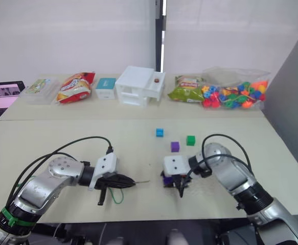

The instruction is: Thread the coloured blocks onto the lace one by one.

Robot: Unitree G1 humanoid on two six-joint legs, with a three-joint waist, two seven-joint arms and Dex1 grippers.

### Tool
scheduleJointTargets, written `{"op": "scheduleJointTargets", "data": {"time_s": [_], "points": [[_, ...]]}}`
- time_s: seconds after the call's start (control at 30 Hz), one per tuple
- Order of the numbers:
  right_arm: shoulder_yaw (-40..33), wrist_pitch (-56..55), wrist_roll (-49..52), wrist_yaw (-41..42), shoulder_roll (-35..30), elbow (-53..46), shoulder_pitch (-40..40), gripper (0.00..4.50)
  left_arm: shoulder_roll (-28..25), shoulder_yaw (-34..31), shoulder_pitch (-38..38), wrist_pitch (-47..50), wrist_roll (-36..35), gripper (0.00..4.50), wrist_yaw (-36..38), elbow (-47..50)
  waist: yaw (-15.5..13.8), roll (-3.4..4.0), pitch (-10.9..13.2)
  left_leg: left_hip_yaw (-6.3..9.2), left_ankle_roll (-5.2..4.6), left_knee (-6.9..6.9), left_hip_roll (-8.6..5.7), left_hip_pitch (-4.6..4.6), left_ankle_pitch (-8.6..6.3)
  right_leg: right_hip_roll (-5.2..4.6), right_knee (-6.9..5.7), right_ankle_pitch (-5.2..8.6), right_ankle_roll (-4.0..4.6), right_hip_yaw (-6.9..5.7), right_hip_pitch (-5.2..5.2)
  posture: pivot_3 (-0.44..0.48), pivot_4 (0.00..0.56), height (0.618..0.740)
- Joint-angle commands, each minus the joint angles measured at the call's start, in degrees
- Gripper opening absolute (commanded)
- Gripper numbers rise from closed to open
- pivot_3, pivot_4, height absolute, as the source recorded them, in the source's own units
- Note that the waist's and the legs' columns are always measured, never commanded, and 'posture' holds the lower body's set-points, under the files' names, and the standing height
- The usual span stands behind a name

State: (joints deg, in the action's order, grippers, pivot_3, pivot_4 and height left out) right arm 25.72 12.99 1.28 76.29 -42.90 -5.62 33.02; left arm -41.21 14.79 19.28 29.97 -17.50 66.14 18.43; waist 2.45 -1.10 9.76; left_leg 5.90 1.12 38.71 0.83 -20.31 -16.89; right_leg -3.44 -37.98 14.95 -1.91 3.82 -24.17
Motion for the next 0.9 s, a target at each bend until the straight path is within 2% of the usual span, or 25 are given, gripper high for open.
{"op": "scheduleJointTargets", "data": {"time_s": [0.03, 0.23, 0.47, 0.5, 0.57, 0.9], "points": [[-1.04, 0.79, 0.57, 0.14, 0.61, -0.83, 0.60, 1.35, -0.51, -0.46, 0.08, -0.59, -0.12, 0.00, -0.19, 0.73, 0.01, 0.00, 0.00, 0.00, 0.00, 0.00, 0.00, 0.00, 0.00, 0.00, 0.00, 0.00, 0.00, 0.00, 0.00, 0.000, 0.150, 0.740], [0.65, 7.54, 0.03, -1.65, 3.60, -5.21, 0.66, 1.35, -2.50, 2.97, 1.65, 1.89, 2.85, 0.00, 0.10, 1.36, 0.16, 0.00, 0.00, 0.00, 0.00, -0.01, 0.01, 0.02, 0.00, 0.02, -0.02, 0.00, 0.00, 0.00, -0.02, 0.000, 0.150, 0.740], [2.94, 12.89, -1.34, -3.87, 5.44, -9.26, -1.07, 1.34, -3.43, 4.77, 4.19, 5.33, 2.95, 0.00, 0.05, 2.71, -0.02, 0.00, 0.00, 0.01, 0.00, 0.01, 0.00, 0.00, 0.00, 0.02, -0.02, 0.00, 0.00, 0.00, 0.01, 0.000, 0.150, 0.740], [3.19, 13.35, -1.38, -4.15, 5.43, -9.93, -1.62, 1.28, -3.33, 4.77, 4.60, 5.48, 2.94, 0.00, -0.04, 2.67, -0.04, 0.00, 0.00, 0.01, 0.00, 0.02, 0.00, 0.00, 0.00, 0.02, -0.03, 0.00, 0.00, 0.00, 0.01, 0.000, 0.150, 0.740], [3.53, 14.18, -1.45, -4.55, 5.32, -10.82, -2.16, 0.75, -3.16, 4.78, 5.23, 6.23, 2.49, 0.00, -0.17, 2.99, -0.02, 0.00, 0.00, 0.02, 0.00, 0.02, 0.00, 0.01, 0.00, 0.02, -0.03, 0.00, 0.00, 0.00, 0.02, 0.000, 0.150, 0.740], [4.04, 15.97, -1.43, -5.24, 4.51, -12.30, -2.34, 0.74, -2.65, 5.76, 5.14, 8.01, 2.14, 0.00, -0.99, 5.30, 0.03, 0.00, 0.00, 0.01, -0.01, 0.02, 0.00, 0.02, -0.01, 0.02, -0.02, 0.00, 0.00, 0.00, 0.03, 0.000, 0.150, 0.740]]}}
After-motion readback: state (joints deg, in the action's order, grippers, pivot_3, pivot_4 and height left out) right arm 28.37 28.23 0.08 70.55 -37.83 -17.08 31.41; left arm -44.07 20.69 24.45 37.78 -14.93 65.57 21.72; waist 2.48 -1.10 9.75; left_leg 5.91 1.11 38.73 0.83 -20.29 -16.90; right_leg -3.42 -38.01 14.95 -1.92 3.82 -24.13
